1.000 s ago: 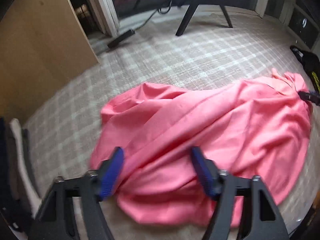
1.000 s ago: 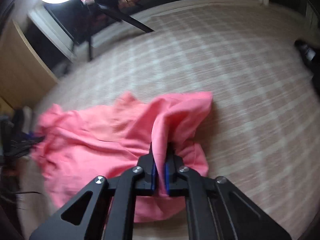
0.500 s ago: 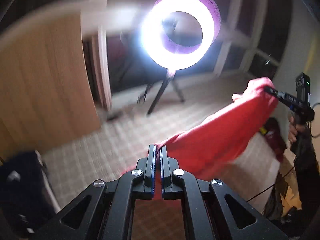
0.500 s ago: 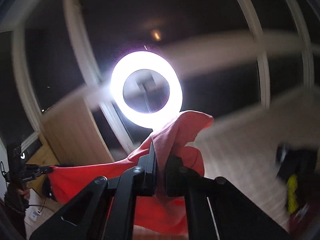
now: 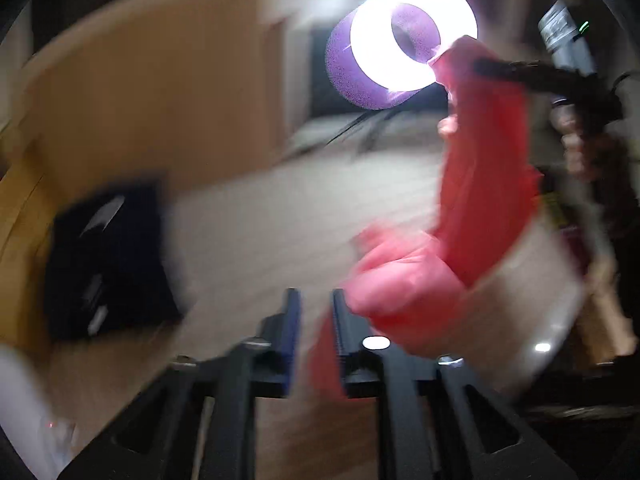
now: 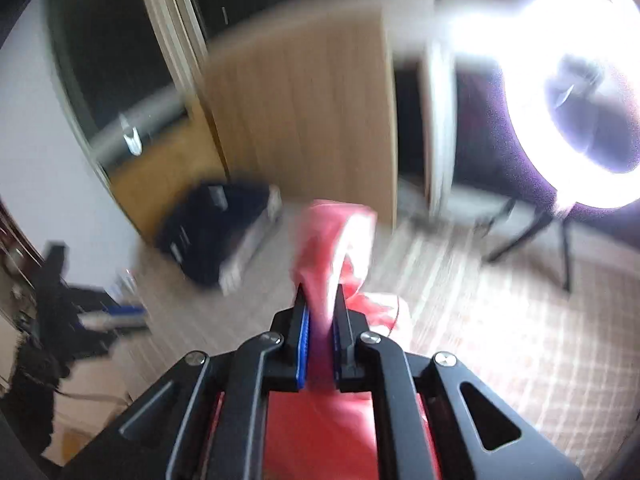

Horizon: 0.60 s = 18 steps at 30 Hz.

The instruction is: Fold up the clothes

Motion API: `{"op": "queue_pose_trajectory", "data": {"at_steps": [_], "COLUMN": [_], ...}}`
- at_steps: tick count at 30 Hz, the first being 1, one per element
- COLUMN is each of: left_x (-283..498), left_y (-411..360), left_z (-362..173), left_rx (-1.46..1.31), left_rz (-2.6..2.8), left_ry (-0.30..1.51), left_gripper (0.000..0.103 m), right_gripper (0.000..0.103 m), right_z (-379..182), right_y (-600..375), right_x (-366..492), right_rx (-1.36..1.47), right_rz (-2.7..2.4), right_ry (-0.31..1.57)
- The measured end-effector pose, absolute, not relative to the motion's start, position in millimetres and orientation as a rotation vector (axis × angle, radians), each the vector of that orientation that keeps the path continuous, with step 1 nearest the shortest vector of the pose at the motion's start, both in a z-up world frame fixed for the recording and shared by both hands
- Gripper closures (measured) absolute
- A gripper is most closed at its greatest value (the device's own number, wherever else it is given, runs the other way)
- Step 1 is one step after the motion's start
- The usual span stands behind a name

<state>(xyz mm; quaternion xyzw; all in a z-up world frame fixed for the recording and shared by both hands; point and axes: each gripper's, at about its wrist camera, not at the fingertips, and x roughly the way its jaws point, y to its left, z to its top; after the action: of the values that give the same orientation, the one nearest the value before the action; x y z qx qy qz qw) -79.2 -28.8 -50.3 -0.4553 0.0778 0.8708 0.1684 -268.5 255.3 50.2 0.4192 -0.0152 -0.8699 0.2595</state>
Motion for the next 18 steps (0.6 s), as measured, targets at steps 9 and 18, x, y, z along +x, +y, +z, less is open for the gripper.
{"op": "queue_pose_trajectory", "data": {"at_steps": [9,18], "left_x": [-131.1,-210.9], "left_y": [-12.7,111.9], "left_z": [-113.6,-161.8], "left_rx": [-1.470,-1.456], "left_rz": [2.363,2.064], "left_ry": [0.205,0.224], "left_gripper": [0.062,0.053], "right_gripper": [0.057,0.057], "right_z": [-11.7,-124.3], "right_y": [353.5,376.6], "right_x": [-257.7,-276.4], "right_rx": [1.226,1.511], "right_rz": [-2.499,-2.323], "right_ry": [-0.140,-0.273]}}
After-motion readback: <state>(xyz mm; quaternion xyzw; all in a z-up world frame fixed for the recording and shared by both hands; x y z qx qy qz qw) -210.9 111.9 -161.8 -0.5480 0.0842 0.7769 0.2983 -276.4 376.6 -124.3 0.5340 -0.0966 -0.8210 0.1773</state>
